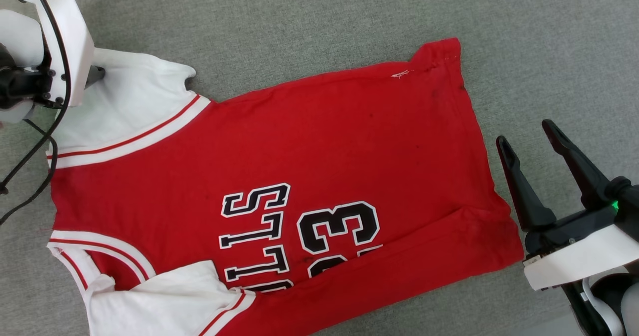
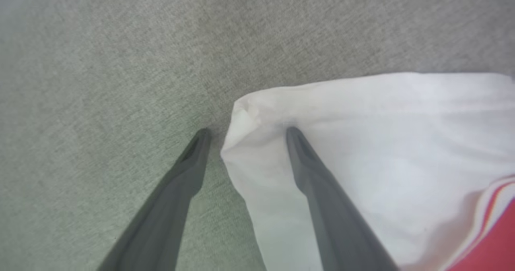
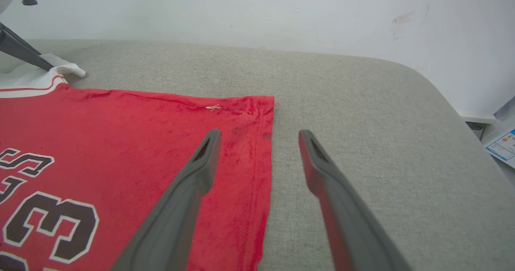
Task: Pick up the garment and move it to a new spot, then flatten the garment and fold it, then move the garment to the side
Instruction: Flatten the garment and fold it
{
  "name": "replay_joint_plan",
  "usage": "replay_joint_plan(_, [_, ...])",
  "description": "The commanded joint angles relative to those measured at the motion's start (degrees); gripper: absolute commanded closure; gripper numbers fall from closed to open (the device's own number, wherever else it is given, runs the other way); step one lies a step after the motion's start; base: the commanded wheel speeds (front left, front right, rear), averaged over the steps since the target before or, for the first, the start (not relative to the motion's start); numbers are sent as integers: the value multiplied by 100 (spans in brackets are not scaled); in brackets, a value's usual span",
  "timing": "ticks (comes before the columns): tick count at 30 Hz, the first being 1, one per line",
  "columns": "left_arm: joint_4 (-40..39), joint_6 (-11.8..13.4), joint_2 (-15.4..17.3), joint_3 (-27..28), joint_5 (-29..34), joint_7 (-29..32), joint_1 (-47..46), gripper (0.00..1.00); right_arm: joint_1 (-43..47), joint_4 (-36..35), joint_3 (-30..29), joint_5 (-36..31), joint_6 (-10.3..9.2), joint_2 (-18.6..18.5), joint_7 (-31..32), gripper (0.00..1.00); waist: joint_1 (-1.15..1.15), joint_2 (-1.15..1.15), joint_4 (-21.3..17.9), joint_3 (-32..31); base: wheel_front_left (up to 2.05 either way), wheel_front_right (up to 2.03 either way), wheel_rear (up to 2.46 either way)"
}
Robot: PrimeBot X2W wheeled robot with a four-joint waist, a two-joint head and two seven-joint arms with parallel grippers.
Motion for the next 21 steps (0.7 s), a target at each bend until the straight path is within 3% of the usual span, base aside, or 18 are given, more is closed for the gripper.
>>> replay_joint_plan(1, [90,-32,-10,-126,-31,86,267,100,-101,-21,4,38,-2,-41,13,0,-1,0,9,-37,0,0,0])
replay_joint_plan(6, [22,-74,-84,-54,-96,-113,179,100,-392,-130,-117,106,-3,-261,151,0,-1,0,65,-207,0,0,0])
replay_joint_plan(10, [-102,-118,-174,-114,30,-333,60,100,-911,-276,-137,58,-2,-708,600,0,-1,0,178,-389,0,0,0])
replay_joint_plan(16, [-356,-167,-358,-254,98,-614,13,100,-2078,97,358,599,-3,-1578,1915,0,-1,0,441,-594,0,0,0])
replay_joint_plan(21, [-663,-175,-434,-386,143,-794,-39,100,-3032,802,1163,1538,-2,-2201,3505,0,-1,0,665,-650,0,0,0])
